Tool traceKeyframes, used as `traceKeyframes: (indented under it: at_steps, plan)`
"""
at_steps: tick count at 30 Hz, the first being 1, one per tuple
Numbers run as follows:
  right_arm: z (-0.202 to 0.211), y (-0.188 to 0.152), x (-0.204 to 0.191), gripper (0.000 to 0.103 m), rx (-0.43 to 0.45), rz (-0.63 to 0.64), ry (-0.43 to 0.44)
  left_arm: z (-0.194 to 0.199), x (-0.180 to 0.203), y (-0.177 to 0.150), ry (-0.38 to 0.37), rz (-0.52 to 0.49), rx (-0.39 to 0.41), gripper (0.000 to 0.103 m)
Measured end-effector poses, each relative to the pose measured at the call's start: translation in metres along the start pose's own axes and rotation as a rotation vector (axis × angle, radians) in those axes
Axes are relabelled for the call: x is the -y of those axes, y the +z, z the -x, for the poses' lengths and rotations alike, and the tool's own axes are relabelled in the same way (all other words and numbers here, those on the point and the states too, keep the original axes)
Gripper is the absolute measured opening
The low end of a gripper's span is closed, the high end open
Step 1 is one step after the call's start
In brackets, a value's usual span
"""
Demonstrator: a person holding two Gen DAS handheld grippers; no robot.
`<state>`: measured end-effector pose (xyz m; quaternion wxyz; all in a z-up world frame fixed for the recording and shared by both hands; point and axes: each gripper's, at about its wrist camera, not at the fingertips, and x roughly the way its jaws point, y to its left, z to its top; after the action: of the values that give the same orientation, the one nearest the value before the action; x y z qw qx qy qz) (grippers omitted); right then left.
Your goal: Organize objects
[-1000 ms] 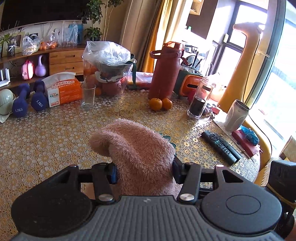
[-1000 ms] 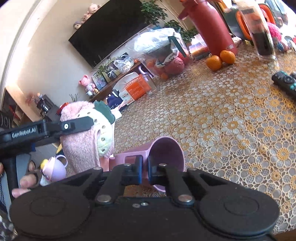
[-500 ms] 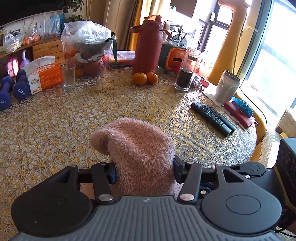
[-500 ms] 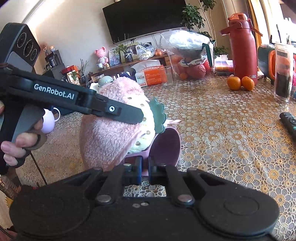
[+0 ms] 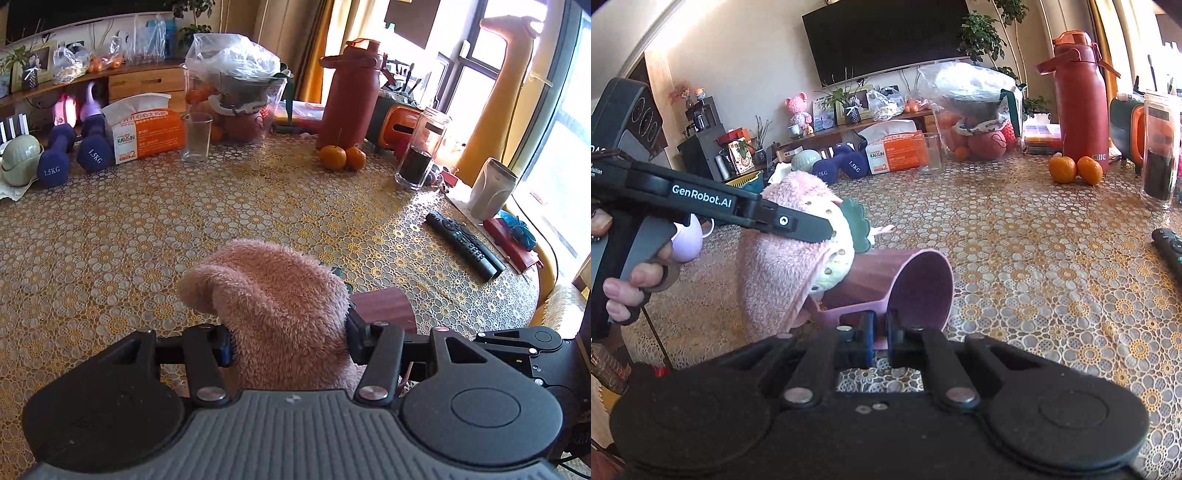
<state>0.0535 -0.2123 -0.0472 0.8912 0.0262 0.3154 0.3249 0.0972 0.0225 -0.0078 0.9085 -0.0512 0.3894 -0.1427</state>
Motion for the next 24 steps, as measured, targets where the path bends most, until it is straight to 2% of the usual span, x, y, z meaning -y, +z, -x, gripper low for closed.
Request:
traceKeyframes:
  at_steps: [8,11,14,17,19,22,24]
  plan:
    - [-0.003,-0.001,-0.007,0.006,-0.016,0.029,0.007,0.014,-0.014,0.009,0.066,0.046,0.033,0.053]
    - [-0.003,-0.002,-0.009,0.006,-0.015,0.037,0.003,0.023,0.003,0.016,0.045,-0.008,0.064,0.053]
    - [-0.003,-0.001,-0.008,0.005,-0.013,0.037,0.000,0.028,0.027,0.022,-0.022,-0.063,0.083,0.053]
    - [-0.004,-0.001,-0.008,0.005,-0.013,0.043,-0.001,0.022,0.053,0.025,-0.086,-0.113,0.068,0.053]
    - [-0.004,-0.001,-0.009,0.005,-0.013,0.048,-0.004,0.012,0.063,0.022,-0.095,-0.138,0.047,0.053]
    - [-0.004,-0.001,-0.010,0.005,-0.015,0.060,-0.009,-0.004,0.065,0.014,-0.097,-0.126,0.002,0.053]
    - [-0.004,-0.001,-0.010,0.005,-0.016,0.064,-0.009,-0.007,0.058,0.011,-0.102,-0.098,-0.001,0.053]
